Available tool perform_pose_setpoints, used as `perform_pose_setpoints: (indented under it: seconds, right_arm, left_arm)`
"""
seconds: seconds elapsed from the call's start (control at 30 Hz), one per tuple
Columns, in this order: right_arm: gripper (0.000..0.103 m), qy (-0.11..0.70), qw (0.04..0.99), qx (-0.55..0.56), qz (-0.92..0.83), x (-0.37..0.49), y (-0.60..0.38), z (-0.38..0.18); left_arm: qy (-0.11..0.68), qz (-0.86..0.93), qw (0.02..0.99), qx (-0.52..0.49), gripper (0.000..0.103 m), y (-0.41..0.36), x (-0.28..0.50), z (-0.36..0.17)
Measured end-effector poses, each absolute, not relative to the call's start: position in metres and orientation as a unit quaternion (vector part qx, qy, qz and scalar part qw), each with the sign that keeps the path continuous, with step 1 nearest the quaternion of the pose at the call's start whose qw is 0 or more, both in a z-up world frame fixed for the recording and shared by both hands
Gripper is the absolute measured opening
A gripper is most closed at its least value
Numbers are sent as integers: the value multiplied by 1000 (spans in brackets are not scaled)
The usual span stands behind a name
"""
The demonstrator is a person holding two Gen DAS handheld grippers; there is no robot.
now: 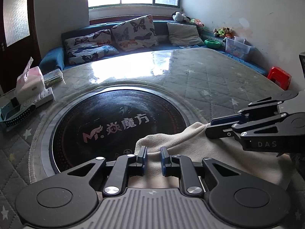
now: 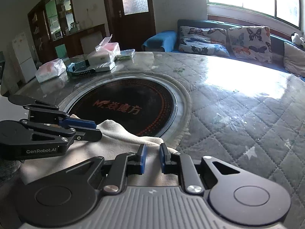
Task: Fold clothes
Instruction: 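Fold the shirt side over the body with both grippers toward the collar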
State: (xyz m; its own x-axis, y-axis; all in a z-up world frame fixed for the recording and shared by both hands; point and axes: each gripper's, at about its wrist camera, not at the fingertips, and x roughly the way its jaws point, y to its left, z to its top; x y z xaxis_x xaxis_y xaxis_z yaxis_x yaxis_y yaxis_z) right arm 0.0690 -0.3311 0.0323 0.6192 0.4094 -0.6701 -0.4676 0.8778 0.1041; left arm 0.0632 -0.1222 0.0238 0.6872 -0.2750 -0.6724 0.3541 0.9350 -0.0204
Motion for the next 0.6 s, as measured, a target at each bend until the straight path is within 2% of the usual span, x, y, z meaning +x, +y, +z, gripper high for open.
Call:
perform_pose_setpoints:
  seconds: [0.3,0.6]
  right_arm:
    - [14,347,901,-46,257,33,-342,50]
    - [14,344,901,-44,260,-4,-351,53]
  left_arm:
    - [355,-165,919,49,22,-124,60,28]
    - [326,-217,919,49,21,-134,15,45]
